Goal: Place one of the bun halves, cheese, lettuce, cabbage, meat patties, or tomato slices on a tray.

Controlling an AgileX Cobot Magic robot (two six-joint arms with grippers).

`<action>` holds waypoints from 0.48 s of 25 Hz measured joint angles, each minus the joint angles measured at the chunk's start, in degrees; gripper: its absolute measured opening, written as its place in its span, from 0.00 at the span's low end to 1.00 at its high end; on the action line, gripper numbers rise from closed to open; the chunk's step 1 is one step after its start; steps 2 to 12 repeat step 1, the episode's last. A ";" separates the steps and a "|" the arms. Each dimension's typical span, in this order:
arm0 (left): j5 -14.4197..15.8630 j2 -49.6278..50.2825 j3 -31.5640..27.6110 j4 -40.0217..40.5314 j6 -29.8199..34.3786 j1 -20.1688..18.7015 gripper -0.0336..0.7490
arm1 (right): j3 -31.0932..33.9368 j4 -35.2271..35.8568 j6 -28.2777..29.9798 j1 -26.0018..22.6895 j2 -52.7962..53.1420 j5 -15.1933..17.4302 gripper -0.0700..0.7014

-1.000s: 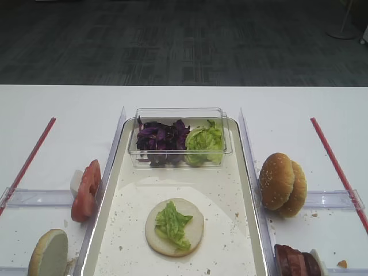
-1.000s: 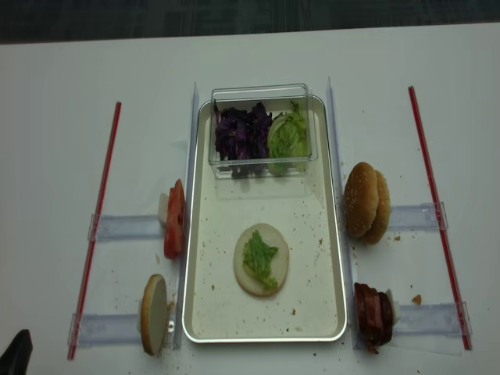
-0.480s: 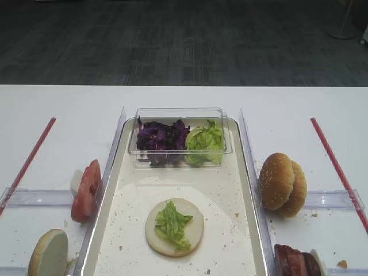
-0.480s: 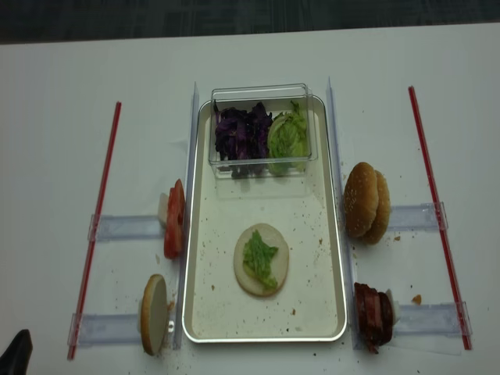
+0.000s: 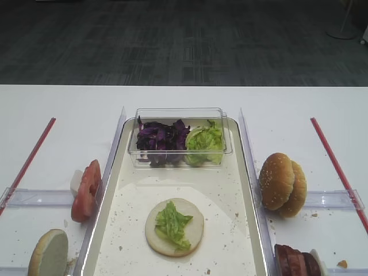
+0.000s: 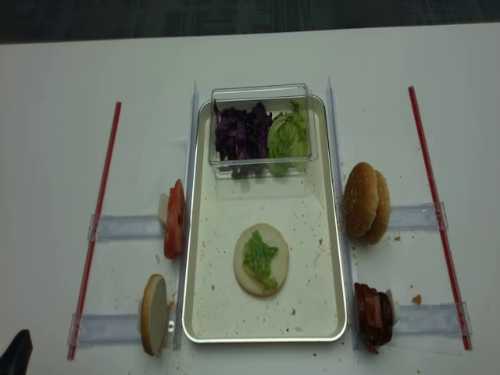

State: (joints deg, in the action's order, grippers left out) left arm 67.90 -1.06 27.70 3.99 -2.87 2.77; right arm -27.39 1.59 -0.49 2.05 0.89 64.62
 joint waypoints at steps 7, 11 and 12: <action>0.00 0.00 0.00 0.00 0.00 0.00 0.76 | 0.00 0.00 0.00 0.00 0.00 0.00 0.79; 0.00 0.00 0.00 0.00 0.00 0.00 0.76 | 0.00 0.00 0.00 0.00 0.00 0.00 0.79; 0.00 0.00 0.00 0.00 0.00 0.00 0.76 | 0.00 0.00 0.00 0.00 0.00 0.00 0.79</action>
